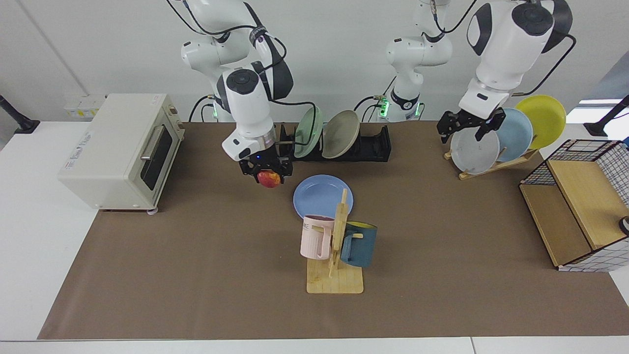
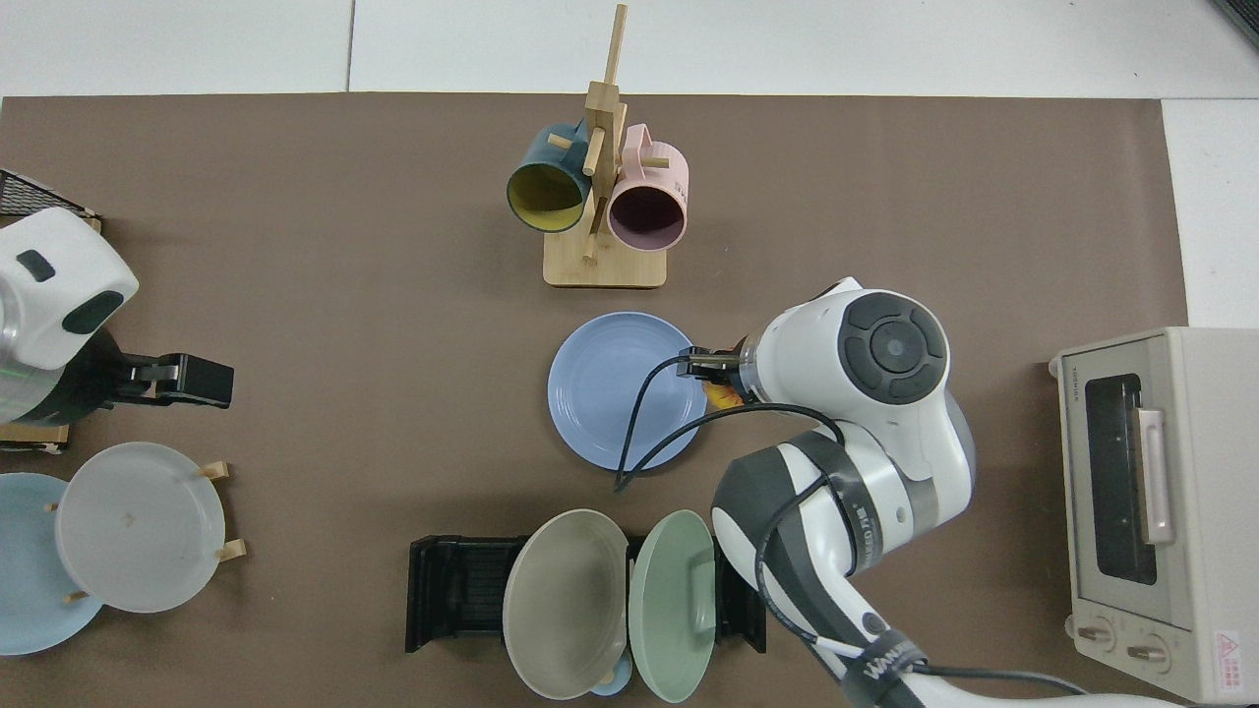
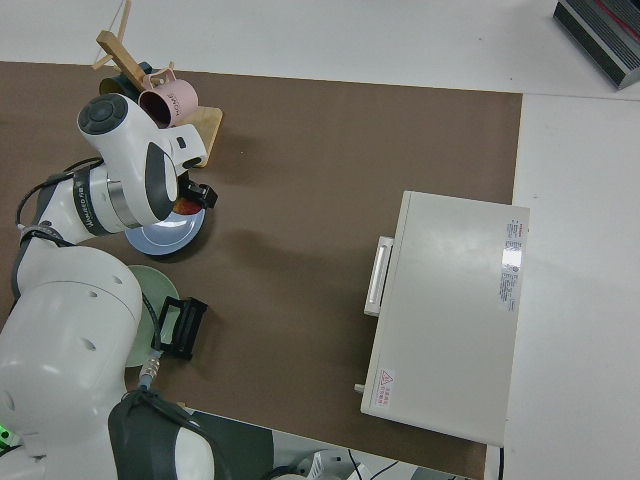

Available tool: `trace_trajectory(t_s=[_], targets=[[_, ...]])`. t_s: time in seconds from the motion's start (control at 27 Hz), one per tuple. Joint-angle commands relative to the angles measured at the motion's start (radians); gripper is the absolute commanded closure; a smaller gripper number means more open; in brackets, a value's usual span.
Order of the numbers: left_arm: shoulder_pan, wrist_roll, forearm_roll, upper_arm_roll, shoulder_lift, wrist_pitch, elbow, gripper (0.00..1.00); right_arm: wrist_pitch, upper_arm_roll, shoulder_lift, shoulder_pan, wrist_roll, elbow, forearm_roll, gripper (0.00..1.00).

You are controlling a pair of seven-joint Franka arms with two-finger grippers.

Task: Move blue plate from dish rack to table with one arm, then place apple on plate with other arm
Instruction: 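Lower the apple onto the blue plate with the right gripper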

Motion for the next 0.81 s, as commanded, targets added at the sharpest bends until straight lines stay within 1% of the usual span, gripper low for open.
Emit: trace_trajectory(t_s=[0.0,0.11,0.15,0.22,0.3,0.48,0.56,0.67,0.7,0.74,0.78], targets=[[-0.009,0.010,-0.007,-0.001,-0.009,-0.013,-0.007,0.00,0.092,-0.003,0.065,0.030,0.048,0.006,0.041,1.00],[-0.007,0.002,0.001,-0.001,-0.010,-0.007,-0.002,0.00,0.167,-0.004,0.115,0.072,0.083,0.018,0.046,1.00],[0.002,0.002,0.001,-0.004,-0.014,-0.004,0.004,0.00,0.184,-0.004,0.129,0.078,0.105,0.024,0.046,1.00],[0.003,0.002,0.001,-0.004,-0.036,-0.005,0.032,0.00,0.216,-0.003,0.160,0.090,0.143,0.039,0.044,1.00],[0.003,0.002,0.001,-0.003,-0.058,-0.011,0.059,0.00,0.236,-0.003,0.186,0.102,0.174,0.055,0.044,1.00],[0.003,0.002,0.001,-0.004,-0.058,-0.011,0.061,0.00,0.277,-0.003,0.213,0.128,0.211,0.055,0.048,0.99],[0.003,0.002,0.001,-0.007,-0.058,-0.011,0.061,0.00,0.291,-0.003,0.223,0.141,0.209,0.055,0.075,0.99],[0.003,0.002,0.001,-0.009,-0.058,-0.011,0.061,0.00,0.294,-0.003,0.227,0.154,0.211,0.055,0.141,0.96],[0.003,0.002,0.001,-0.009,-0.058,-0.011,0.061,0.00,0.297,-0.003,0.230,0.164,0.211,0.055,0.164,0.90],[0.003,0.002,0.001,-0.007,-0.058,-0.011,0.061,0.00,0.300,-0.004,0.232,0.173,0.206,0.053,0.185,0.80],[0.003,0.002,0.001,-0.007,-0.058,-0.011,0.061,0.00,0.300,-0.004,0.233,0.174,0.198,0.050,0.199,0.65]])
